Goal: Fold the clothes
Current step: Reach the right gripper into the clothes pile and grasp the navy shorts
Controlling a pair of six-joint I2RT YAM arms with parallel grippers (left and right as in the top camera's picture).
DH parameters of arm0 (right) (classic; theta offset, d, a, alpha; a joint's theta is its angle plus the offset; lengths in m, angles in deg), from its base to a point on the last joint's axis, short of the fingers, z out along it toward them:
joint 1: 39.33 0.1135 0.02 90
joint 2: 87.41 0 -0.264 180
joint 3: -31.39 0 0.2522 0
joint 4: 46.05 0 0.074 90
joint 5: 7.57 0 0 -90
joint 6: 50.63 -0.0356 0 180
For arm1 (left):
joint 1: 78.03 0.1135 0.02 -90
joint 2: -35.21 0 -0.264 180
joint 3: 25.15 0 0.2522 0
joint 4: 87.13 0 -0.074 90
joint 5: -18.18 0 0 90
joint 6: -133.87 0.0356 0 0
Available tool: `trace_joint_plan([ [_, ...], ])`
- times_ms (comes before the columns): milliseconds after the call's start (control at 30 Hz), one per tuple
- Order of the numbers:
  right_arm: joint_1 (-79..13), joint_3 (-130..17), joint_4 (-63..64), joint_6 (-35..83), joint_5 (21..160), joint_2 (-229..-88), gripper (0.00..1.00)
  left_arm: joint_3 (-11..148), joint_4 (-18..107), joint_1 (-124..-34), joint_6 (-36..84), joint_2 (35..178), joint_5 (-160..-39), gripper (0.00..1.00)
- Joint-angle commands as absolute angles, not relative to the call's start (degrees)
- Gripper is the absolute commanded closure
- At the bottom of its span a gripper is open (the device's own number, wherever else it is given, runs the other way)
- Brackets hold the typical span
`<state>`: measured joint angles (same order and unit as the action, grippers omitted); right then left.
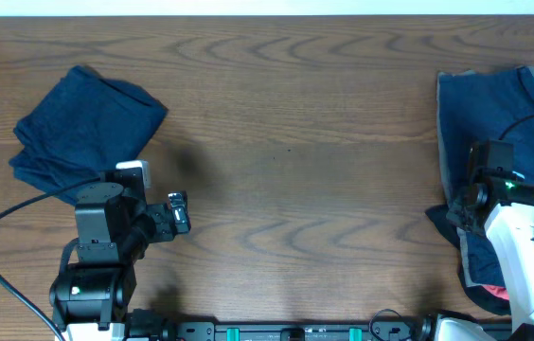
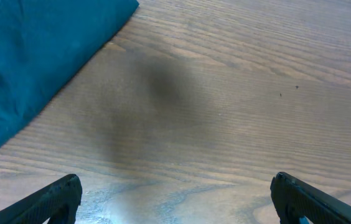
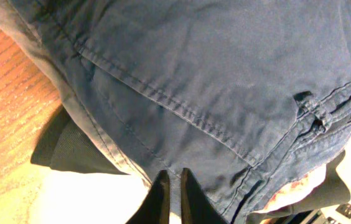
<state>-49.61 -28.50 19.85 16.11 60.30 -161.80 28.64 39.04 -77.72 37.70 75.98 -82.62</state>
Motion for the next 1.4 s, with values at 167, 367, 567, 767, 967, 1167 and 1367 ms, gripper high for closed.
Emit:
trace_joint_plan([
  [167,-49.87,-29.46,20.18,16.28,60.40,-161.25,0.67,30.02,38.97,-77.45,37.37,75.94,-83.17,0.02],
  [367,-49.87,-27.93,19.30,16.28,61.93,-162.45,0.53,30.02,38.99,-77.45,37.37,75.94,-83.17,0.02],
  [567,-49.87,-24.06,15.30,16.28,61.87,-164.73,0.56,30.02,38.84,-77.45,37.37,75.94,-83.17,0.02],
  [767,-49.87,-22.73,12.66,16.24,61.89,-165.80,0.89,30.02,38.84,-77.45,37.37,75.94,-83.17,0.02],
  [967,-49.87,-23.36,12.33,16.26,61.87,-165.62,0.91,30.02,38.84,-77.45,37.37,75.94,-83.17,0.02],
  [1167,-49.87,-23.80,12.35,16.26,61.91,-165.62,0.86,30.02,38.84,-77.45,37.37,75.94,-83.17,0.02],
  [1367,-49.87,-23.82,12.53,16.26,61.89,-165.62,0.81,30.02,38.84,-77.45,37.37,75.94,-83.17,0.02],
])
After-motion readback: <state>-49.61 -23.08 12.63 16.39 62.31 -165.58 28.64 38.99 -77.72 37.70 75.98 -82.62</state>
